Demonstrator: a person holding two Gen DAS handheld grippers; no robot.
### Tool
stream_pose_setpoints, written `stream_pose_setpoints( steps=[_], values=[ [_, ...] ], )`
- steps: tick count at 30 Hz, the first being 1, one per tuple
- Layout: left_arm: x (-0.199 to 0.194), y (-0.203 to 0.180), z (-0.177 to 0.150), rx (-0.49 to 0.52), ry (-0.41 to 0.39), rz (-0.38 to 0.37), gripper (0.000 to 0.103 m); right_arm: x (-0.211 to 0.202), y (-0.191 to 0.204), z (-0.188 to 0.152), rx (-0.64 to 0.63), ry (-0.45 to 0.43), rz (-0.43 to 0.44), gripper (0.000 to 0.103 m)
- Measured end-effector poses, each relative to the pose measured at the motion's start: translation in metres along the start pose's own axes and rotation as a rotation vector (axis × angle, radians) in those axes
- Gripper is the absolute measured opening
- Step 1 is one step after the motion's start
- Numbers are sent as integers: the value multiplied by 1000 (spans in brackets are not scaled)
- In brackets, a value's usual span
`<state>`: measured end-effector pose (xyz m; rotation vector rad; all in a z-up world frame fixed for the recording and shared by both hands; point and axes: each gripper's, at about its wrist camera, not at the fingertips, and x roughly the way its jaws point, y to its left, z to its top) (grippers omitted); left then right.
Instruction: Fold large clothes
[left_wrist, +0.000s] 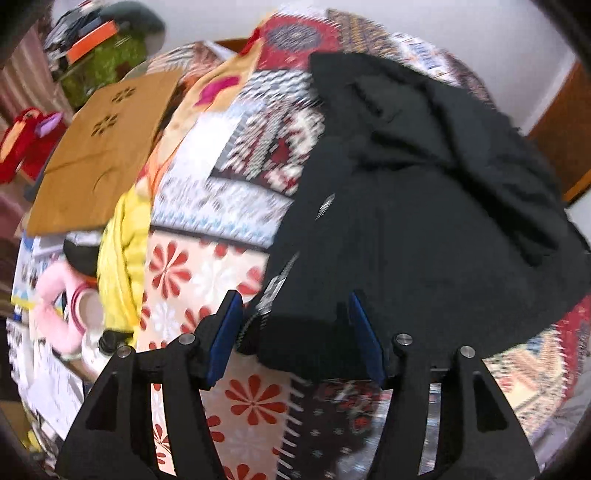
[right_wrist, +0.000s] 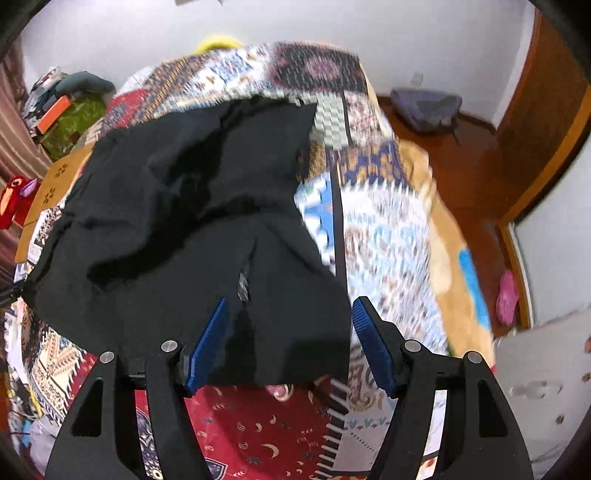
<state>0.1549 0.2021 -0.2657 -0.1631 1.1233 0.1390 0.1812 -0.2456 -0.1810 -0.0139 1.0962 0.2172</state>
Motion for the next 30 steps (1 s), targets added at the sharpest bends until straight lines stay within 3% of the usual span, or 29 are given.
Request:
stream_pose_setpoints(
  steps=[4, 12, 15, 17, 21, 24, 28, 30],
  values=[
    [16, 7, -11, -63, 19, -45, 59, 8, -6, -7, 46, 7, 48, 66],
    [8, -7, -12, -17, 14, -66, 61, 12, -26, 10, 141, -14, 53, 67],
    [0, -4, -10, -34, -6, -96, 51, 19, -35, 10, 174, 1, 85, 67],
    [-12, -2, -10, -28, -37, -123, 36, 17, -36, 6, 189, -9, 119, 67],
    [-25, 0, -8, -31, -82, -189, 36, 9, -25, -3, 145, -1, 245, 66],
    [-14, 1, -8, -36, -54, -169, 36, 5, -16, -9, 119, -3, 237, 55],
    [17, 9, -13, -83, 13, -131, 42, 4, -24, -17, 235, -6, 281, 33],
    [19, 9, -15, -100, 3, -125, 42, 4, -27, -19, 270, -9, 287, 26]
  ],
)
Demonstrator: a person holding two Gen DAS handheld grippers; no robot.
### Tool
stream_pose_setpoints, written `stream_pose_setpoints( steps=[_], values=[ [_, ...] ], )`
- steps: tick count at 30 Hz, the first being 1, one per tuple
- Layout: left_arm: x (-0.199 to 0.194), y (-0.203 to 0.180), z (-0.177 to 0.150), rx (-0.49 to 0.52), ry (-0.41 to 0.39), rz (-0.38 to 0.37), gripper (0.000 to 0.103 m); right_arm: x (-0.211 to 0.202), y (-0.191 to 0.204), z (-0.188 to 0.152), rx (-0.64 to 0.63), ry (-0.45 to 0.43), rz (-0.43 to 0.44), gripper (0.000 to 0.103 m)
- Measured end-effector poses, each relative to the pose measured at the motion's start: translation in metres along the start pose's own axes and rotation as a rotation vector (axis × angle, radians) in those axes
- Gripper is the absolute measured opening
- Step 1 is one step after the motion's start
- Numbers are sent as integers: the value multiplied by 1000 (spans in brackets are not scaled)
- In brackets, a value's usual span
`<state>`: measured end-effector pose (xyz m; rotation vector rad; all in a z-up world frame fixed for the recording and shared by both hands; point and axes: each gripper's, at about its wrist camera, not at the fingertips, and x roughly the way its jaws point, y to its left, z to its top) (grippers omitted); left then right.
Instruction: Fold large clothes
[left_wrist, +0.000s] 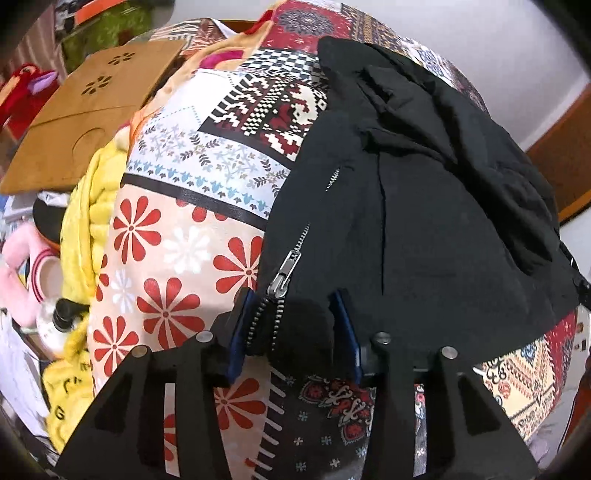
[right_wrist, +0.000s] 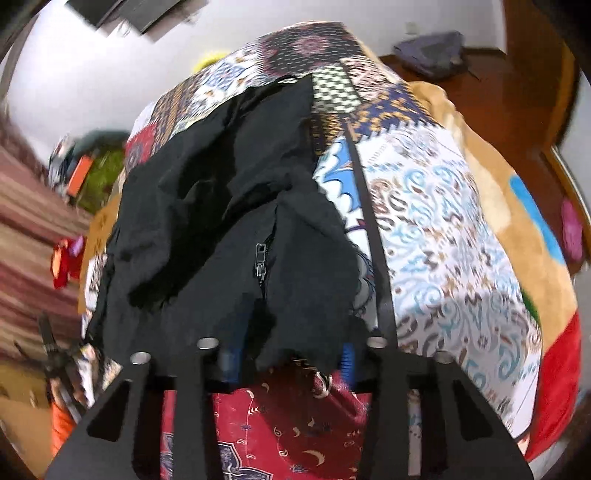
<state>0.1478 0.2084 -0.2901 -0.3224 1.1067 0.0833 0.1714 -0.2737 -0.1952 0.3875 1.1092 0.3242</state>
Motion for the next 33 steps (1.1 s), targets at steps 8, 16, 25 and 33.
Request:
stream_pose_setpoints(
  steps=[8, 16, 25, 33],
  values=[
    [-46, -35, 17, 74, -88, -98, 17, -19, 42, 19, -107, -63, 16, 9],
    [-103, -60, 107, 36, -234, -262, 12, -25, 81, 93, -195, -165, 34, 7],
    [-69, -60, 221, -69, -300, -199, 12, 21, 61, 188, -93, -214, -31, 7],
    [52, -49, 272, -109, -178, -79, 13, 123, 37, 232, -5, -92, -91, 7]
  ],
)
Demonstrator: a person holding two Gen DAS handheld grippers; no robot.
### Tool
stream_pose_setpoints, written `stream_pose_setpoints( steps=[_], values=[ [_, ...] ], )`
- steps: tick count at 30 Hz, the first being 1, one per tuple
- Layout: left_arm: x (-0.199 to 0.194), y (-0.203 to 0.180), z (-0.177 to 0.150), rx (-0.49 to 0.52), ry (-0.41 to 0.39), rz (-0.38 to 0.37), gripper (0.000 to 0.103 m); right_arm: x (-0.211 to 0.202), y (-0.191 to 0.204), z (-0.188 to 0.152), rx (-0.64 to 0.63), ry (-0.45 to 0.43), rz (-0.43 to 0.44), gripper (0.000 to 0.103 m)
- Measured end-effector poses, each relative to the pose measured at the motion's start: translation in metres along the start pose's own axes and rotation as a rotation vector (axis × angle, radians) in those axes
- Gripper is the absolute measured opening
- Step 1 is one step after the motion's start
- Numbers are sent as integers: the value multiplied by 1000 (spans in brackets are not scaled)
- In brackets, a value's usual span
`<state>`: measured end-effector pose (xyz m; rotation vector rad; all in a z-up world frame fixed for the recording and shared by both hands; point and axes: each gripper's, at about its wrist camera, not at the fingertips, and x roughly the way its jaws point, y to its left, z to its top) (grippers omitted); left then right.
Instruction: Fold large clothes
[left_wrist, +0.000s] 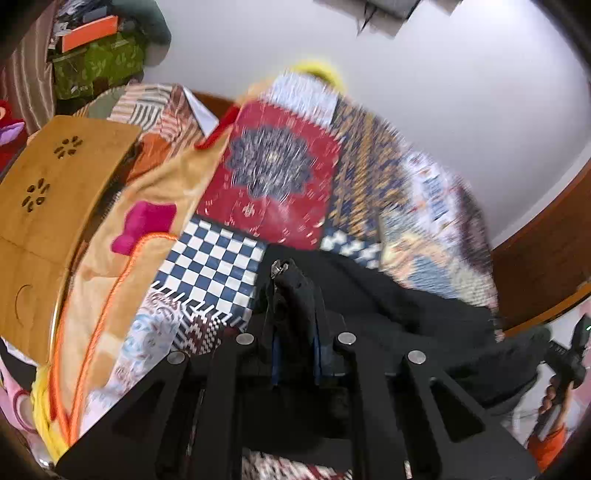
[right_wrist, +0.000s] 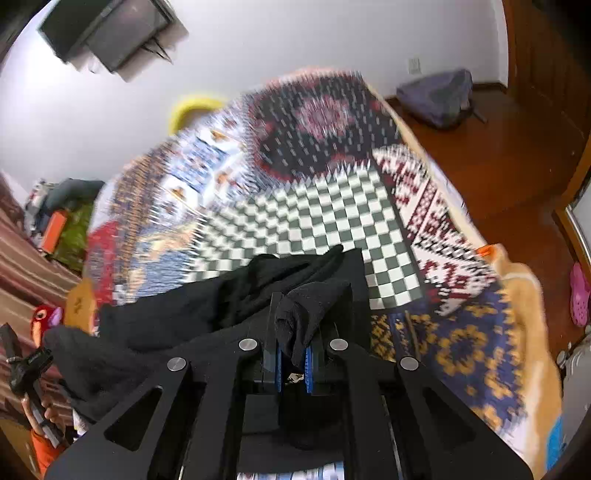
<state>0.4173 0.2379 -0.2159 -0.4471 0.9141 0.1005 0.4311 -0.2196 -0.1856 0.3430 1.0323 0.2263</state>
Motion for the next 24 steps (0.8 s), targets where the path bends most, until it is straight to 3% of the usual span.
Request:
stream_pose_setpoints(
  steps=[3, 7, 15, 16, 20, 22, 24],
  values=[
    [41, -2, -3, 33, 45, 54, 13, 26, -7, 0, 13, 36, -8, 7],
    [72, -2, -12, 69, 87, 71, 14, 34, -9, -2, 11, 45, -4, 7],
    [46, -20, -11, 214, 78, 178, 18, -5, 9, 7, -76, 68, -95, 13],
    [36, -24, -10, 232, 65, 196, 22, -12, 9, 7, -66, 61, -90, 14],
    [-13, -34, -7, 264, -53, 237, 66, -47, 20, 2, -81, 19, -103, 20],
    [-36, -40, -6, 258, -96, 218, 71, -60, 28, -1, -103, -4, -128, 23],
    [-53, -46, -6, 258, -115, 198, 71, -75, 35, -4, -122, -61, -176, 35]
  ],
)
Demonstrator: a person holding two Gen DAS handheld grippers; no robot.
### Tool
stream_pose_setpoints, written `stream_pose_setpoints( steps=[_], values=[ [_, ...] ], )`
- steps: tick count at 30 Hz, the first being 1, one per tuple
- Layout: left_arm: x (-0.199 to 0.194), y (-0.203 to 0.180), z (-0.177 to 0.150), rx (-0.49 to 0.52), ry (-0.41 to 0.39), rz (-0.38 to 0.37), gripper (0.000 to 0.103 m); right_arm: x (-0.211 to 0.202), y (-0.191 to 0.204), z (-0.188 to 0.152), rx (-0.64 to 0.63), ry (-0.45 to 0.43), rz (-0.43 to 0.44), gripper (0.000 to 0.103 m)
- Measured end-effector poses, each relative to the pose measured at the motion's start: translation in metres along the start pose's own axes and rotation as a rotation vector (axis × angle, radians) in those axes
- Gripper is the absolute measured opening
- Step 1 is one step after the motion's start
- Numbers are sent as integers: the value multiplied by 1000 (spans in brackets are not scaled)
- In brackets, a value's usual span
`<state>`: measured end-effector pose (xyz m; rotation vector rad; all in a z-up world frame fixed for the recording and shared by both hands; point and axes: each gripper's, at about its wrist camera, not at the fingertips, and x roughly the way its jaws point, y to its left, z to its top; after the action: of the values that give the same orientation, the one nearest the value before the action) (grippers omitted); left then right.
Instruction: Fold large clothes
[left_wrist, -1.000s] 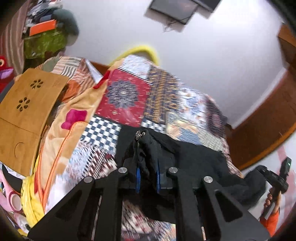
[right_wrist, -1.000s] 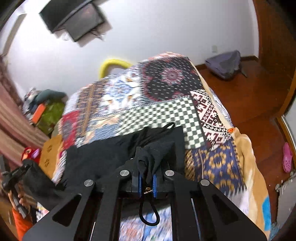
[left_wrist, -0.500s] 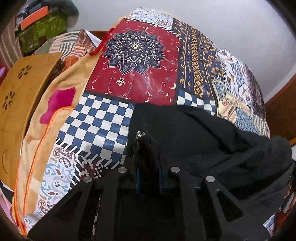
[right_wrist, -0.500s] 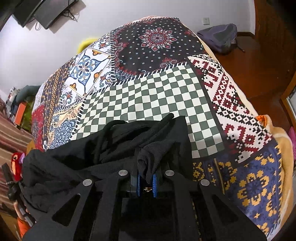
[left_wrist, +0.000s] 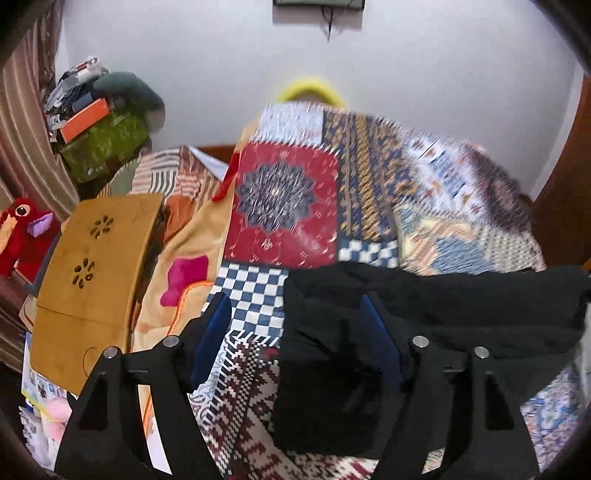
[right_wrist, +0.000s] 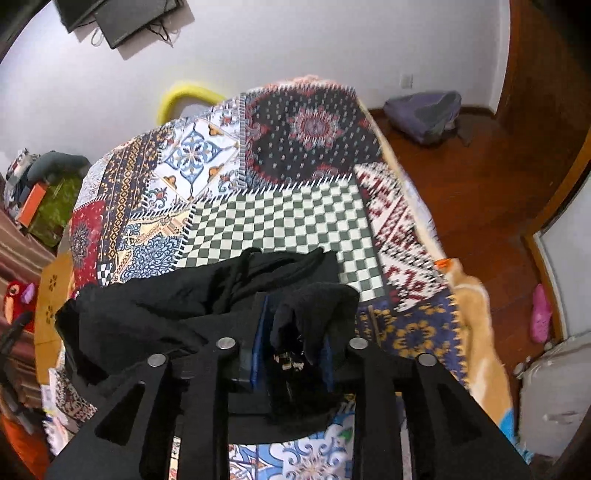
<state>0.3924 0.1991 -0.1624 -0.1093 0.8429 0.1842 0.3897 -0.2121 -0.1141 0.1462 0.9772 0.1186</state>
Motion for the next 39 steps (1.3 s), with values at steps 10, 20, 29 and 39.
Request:
stream_pose_setpoints(
  steps=[10, 20, 29, 39],
  values=[
    [-42, -62, -15, 139, -3, -107, 72, -60, 32, -11, -87, -166, 93, 66],
    [-11, -142, -50, 271, 79, -218, 72, 2, 111, -65, -329, -21, 208, 66],
    [60, -160, -47, 169, 139, -231, 79, 87, 125, -73, -352, 68, 132, 82],
    [81, -149, -57, 114, 117, -230, 100, 86, 131, -79, -389, 55, 98, 90]
  ],
)
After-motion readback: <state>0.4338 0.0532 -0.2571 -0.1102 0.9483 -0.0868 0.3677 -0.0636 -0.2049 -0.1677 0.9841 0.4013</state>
